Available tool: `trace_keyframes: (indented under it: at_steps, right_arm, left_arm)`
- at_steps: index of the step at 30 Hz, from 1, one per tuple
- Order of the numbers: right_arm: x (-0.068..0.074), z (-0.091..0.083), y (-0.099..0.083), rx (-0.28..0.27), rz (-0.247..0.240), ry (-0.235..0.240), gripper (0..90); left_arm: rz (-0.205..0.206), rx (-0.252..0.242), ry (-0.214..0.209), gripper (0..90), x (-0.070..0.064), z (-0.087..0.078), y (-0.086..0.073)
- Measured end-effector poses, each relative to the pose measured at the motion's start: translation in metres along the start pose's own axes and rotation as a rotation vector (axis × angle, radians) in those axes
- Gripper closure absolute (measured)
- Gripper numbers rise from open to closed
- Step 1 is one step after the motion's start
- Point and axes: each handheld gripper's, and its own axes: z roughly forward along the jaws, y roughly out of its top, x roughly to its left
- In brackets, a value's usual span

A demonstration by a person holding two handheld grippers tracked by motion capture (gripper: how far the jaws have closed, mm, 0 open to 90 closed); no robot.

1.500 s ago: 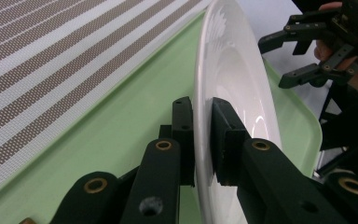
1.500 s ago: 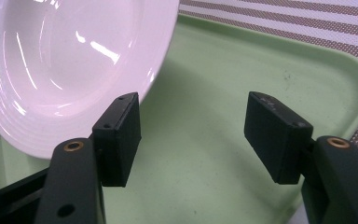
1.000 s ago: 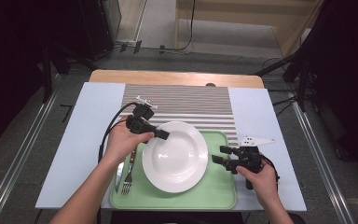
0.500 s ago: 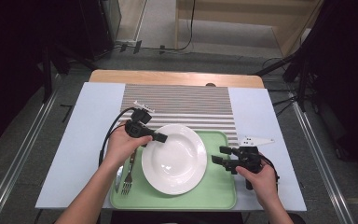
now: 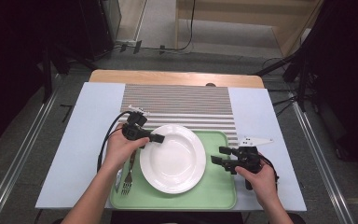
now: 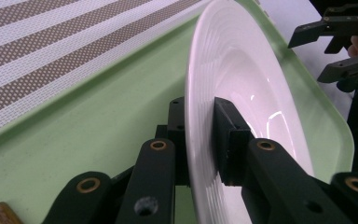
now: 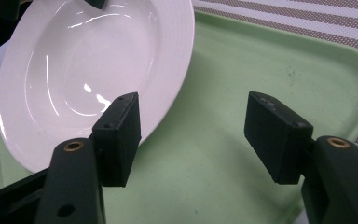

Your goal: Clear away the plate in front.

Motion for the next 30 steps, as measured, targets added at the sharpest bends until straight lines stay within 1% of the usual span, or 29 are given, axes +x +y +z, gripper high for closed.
trace_keyframes:
  at_steps: [2, 5, 10, 13, 16, 19, 20, 22, 24, 26, 28, 29, 30]
  right_arm:
    - [0.0, 0.0, 0.0, 0.0, 0.001, -0.002, 35.3]
    - [0.0, 0.0, 0.0, 0.001, 0.0, -0.003, 35.3]
    - [0.001, 0.0, 0.0, 0.005, -0.003, -0.002, 35.3]
    - [0.001, 0.0, 0.0, 0.007, -0.001, -0.002, 35.3]
    - [0.001, 0.001, 0.0, 0.011, -0.004, -0.002, 35.3]
    - [0.001, 0.001, 0.0, 0.014, -0.006, -0.002, 35.3]
    - [0.001, 0.001, -0.001, 0.015, -0.007, -0.003, 35.3]
    - [0.001, 0.002, -0.001, 0.017, -0.011, -0.005, 35.3]
    - [0.001, 0.002, -0.001, 0.02, -0.012, -0.004, 35.3]
    - [0.002, 0.002, -0.001, 0.02, -0.012, -0.003, 35.3]
    - [0.002, 0.002, -0.001, 0.021, -0.014, -0.004, 35.3]
    - [0.002, 0.002, -0.001, 0.021, -0.014, -0.004, 35.3]
    - [0.002, 0.002, -0.001, 0.021, -0.014, -0.004, 35.3]
  left_arm:
    - [0.0, 0.005, 0.013, 75.9, 0.002, 0.001, -0.002]
    - [0.002, 0.002, 0.017, 75.1, 0.005, 0.002, -0.004]
    - [0.008, 0.012, 0.052, 72.5, 0.008, 0.005, -0.006]
    - [0.014, 0.014, 0.059, 71.6, 0.01, 0.007, -0.008]
    - [0.017, 0.02, 0.085, 67.7, 0.011, 0.009, -0.01]
    - [0.019, 0.016, 0.082, 67.2, 0.013, 0.01, -0.011]
    - [0.025, 0.015, 0.088, 66.9, 0.012, 0.01, -0.012]
    - [0.048, 0.013, 0.129, 63.3, 0.011, 0.013, -0.013]
    - [0.048, 0.01, 0.156, 59.3, 0.011, 0.016, -0.016]
    - [0.044, -0.005, 0.166, 57.5, 0.01, 0.018, -0.018]
    - [0.04, 0.003, 0.175, 56.0, 0.011, 0.02, -0.02]
    - [0.037, 0.003, 0.177, 54.1, 0.011, 0.021, -0.02]
    - [0.034, -0.008, 0.171, 52.5, 0.011, 0.022, -0.021]
